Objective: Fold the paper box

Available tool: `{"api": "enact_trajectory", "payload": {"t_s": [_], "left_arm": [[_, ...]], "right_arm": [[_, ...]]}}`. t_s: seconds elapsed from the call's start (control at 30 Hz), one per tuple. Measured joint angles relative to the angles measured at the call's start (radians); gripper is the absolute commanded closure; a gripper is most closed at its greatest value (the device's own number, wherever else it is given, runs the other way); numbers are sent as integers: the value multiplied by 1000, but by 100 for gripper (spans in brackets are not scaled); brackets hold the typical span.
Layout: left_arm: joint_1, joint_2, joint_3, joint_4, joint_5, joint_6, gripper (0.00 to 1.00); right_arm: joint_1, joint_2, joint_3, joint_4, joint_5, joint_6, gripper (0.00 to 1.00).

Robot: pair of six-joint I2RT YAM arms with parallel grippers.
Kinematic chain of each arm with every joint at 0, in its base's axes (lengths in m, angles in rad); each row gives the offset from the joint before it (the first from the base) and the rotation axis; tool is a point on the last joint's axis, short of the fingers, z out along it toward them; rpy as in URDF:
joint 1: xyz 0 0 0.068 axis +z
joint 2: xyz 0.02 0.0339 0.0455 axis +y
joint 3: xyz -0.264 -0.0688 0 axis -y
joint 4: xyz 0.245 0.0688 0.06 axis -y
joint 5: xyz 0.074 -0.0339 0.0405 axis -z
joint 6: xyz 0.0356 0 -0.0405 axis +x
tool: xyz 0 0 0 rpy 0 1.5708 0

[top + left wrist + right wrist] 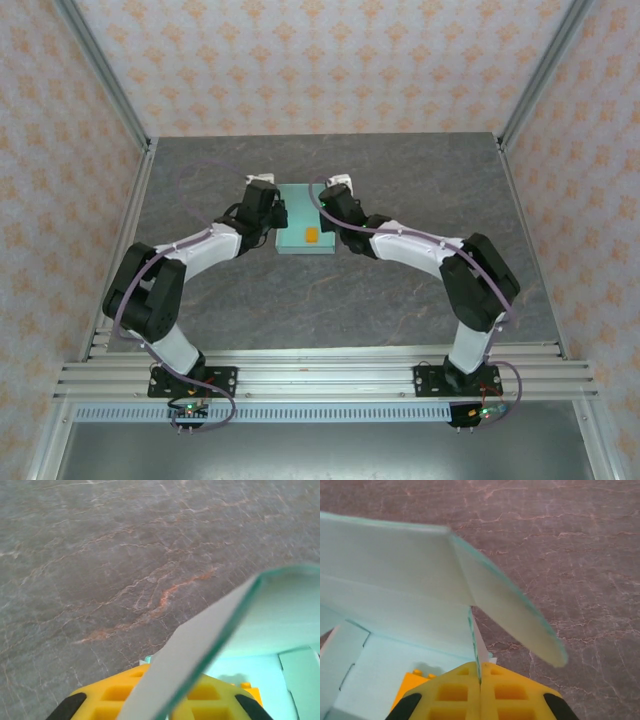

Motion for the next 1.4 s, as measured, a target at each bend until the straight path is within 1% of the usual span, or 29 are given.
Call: {"api": "enact_trajectory", "payload": {"t_s": [0.13,0.23,0.3,0.6,0.73,0.97,1.27,1.4], "left_arm": [[-60,0,-2,0,-130,-71,93],[-107,0,-24,17,-217,-108,96],[-130,-1,-49,42,-258,-133,96],[-204,-28,-167,164,-429,-177,97],[-224,-34,-206,209,-483,-182,97],[-290,-42,-287,301,-592,-180,95],[-356,-37,-355,383,-713,-181,94],[-375,-19,-375,432,-748,-181,95]], "right_arm": [[24,17,4,21,91,52,95],[24,25,-4,62,123,79,96],[24,25,-27,103,131,90,97],[31,25,-173,344,89,101,97],[33,25,-214,422,66,101,98],[39,24,-319,594,32,101,98],[71,23,-407,736,38,105,96],[74,23,-443,785,39,108,96]]}}
